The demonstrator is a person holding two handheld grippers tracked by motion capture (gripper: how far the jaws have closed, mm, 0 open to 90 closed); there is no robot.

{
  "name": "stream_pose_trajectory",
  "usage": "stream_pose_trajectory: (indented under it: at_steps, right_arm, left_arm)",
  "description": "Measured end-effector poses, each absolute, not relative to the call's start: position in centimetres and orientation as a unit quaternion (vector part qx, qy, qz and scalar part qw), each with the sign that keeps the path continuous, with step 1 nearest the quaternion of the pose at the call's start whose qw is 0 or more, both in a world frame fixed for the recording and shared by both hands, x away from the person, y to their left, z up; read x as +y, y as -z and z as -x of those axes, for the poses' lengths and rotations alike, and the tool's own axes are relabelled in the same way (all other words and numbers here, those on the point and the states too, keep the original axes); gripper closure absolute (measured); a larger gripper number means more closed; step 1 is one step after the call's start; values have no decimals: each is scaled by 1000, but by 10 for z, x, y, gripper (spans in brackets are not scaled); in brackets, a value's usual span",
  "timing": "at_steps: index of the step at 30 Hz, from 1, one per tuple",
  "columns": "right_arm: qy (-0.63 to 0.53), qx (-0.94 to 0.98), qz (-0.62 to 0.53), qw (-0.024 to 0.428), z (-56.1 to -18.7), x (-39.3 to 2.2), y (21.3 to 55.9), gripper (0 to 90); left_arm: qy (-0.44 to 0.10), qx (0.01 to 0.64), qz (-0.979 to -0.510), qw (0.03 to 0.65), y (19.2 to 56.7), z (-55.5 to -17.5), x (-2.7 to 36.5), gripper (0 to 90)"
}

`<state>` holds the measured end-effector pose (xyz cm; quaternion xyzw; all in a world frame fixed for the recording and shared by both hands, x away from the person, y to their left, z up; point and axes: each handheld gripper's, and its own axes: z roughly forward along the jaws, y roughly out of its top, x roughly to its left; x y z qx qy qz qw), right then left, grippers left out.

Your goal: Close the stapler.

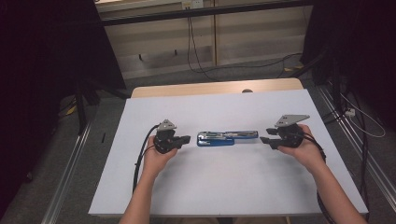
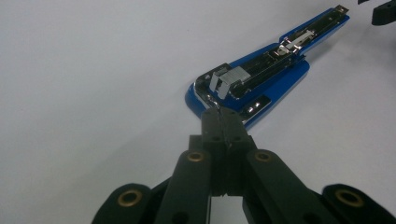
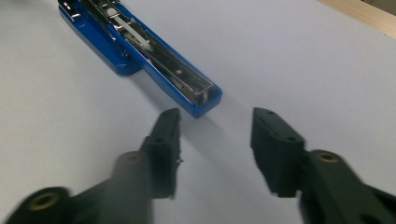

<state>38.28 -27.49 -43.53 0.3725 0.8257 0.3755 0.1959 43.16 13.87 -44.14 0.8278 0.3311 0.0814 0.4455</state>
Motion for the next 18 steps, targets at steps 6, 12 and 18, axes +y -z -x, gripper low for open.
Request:
stream_pose_trajectory:
  at_steps: [6, 12, 18]
  right_arm:
    - [-358, 830, -381, 194, -385, -273, 444, 840]
    - [-355, 828, -393, 188, -388, -275, 450, 900]
    - [-356, 830, -391, 179, -390, -274, 451, 900]
  left_arm:
    - [-76, 318, -835, 442, 445, -431, 133, 900]
    - [-77, 310, -838, 442, 448, -431, 128, 900]
    - [-74, 305, -837, 449, 452, -432, 120, 900]
